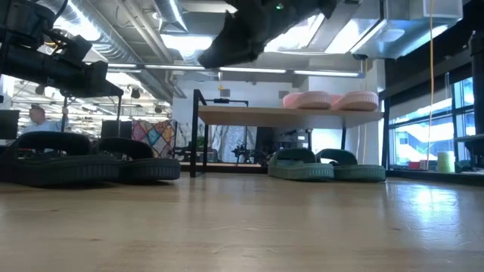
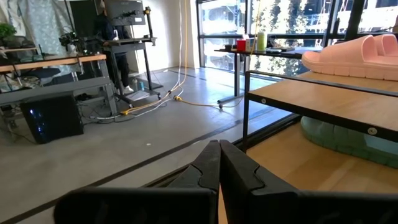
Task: Pick and place slides into the shelf
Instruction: Put the right black slipper under the shelf
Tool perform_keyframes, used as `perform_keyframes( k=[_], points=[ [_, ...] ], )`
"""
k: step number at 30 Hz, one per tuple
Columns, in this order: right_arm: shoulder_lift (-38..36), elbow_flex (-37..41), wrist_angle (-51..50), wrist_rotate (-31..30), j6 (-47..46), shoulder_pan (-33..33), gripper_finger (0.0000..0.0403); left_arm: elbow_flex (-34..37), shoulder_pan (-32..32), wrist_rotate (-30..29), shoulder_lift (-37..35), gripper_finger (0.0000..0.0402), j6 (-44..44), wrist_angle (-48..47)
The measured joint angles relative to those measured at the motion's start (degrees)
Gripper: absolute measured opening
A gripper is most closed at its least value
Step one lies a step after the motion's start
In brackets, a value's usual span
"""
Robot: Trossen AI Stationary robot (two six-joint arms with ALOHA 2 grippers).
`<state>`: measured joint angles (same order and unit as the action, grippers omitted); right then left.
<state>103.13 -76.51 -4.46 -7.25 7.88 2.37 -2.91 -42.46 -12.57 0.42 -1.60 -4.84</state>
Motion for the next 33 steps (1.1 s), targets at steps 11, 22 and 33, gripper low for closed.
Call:
perform_keyframes(
  k=[11,22,33],
  points=[
    [9.46,0.04,16.96,2.95,4.52,-0.35,0.0184,0.0,-0.02,0.0,-0.01,0.0,-0.45,0.0],
    [12.35,0.04,19.93,2.69,0.89,-1.45,0.0184,0.01,-0.02,0.02,0.0,0.0,-0.35,0.0],
    [-3.89,0.0,-10.75,5.63,-5.28,-1.34,0.0184,0.03,0.08,3.16,0.0,0.0,1.47,4.61]
  ],
)
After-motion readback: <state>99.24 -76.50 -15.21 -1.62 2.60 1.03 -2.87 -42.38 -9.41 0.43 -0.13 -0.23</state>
